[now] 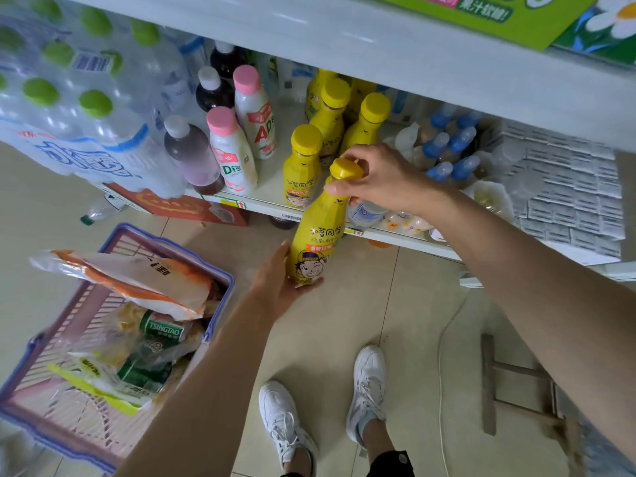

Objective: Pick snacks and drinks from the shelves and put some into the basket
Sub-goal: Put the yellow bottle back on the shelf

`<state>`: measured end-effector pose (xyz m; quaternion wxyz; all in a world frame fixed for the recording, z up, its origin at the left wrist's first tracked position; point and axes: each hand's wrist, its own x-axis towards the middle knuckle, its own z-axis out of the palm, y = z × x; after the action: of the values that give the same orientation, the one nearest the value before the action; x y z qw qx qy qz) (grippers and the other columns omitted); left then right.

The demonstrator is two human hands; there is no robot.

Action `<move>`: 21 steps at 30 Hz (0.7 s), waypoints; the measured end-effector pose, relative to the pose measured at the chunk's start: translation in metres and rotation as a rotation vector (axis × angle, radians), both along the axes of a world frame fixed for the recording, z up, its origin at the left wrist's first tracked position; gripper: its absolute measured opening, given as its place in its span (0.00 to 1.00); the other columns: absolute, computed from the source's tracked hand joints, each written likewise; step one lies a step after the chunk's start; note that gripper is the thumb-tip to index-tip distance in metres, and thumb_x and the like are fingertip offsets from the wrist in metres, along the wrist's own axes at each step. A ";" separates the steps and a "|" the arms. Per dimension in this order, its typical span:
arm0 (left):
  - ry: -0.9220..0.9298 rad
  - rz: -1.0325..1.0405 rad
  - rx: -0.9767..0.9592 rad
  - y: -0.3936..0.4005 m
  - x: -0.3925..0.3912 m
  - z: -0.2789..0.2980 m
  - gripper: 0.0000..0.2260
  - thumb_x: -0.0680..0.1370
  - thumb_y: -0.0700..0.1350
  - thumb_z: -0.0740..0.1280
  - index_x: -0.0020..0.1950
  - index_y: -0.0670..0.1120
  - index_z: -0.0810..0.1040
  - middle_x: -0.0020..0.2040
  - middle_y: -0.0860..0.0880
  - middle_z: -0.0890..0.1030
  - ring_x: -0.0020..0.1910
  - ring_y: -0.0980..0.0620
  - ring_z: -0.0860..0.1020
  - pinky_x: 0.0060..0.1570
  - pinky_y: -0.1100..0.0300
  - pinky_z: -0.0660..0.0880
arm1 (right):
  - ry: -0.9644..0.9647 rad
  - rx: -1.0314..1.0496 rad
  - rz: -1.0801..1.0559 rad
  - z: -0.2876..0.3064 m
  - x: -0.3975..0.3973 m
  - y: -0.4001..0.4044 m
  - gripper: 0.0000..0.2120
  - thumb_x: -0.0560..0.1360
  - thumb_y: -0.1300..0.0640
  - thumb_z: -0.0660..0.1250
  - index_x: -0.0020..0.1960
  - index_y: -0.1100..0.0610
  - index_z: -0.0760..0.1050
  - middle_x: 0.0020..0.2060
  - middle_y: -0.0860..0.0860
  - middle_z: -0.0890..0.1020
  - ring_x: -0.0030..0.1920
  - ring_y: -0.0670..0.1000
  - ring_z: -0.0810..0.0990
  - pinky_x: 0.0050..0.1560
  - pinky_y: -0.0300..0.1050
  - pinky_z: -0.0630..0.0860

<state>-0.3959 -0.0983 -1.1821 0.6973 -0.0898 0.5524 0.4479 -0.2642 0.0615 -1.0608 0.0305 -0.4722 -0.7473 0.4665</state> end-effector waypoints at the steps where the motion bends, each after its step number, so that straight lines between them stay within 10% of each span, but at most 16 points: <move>1: -0.039 0.032 0.005 -0.007 -0.002 -0.001 0.18 0.82 0.50 0.60 0.65 0.40 0.75 0.57 0.38 0.81 0.52 0.42 0.81 0.53 0.41 0.79 | 0.032 -0.049 -0.022 0.000 0.001 -0.001 0.16 0.71 0.48 0.75 0.53 0.53 0.75 0.45 0.50 0.83 0.39 0.50 0.85 0.42 0.42 0.81; 14: -0.258 0.173 0.215 -0.055 -0.012 0.012 0.12 0.78 0.45 0.64 0.61 0.44 0.74 0.61 0.40 0.78 0.58 0.40 0.80 0.59 0.40 0.77 | 0.203 -0.243 -0.312 -0.018 -0.012 -0.015 0.17 0.79 0.52 0.65 0.67 0.53 0.72 0.39 0.52 0.78 0.32 0.48 0.77 0.32 0.41 0.75; 21: -0.303 0.146 0.288 -0.069 -0.019 0.012 0.33 0.60 0.46 0.81 0.62 0.45 0.73 0.58 0.40 0.79 0.54 0.41 0.82 0.53 0.43 0.78 | 0.254 -0.371 -0.510 -0.022 -0.023 -0.016 0.14 0.81 0.51 0.58 0.41 0.56 0.74 0.32 0.57 0.77 0.29 0.51 0.75 0.30 0.43 0.70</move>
<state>-0.4152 -0.1678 -1.1701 0.7438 -0.0953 0.3635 0.5527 -0.2874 0.0451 -1.0823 0.1526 -0.5794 -0.4981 0.6269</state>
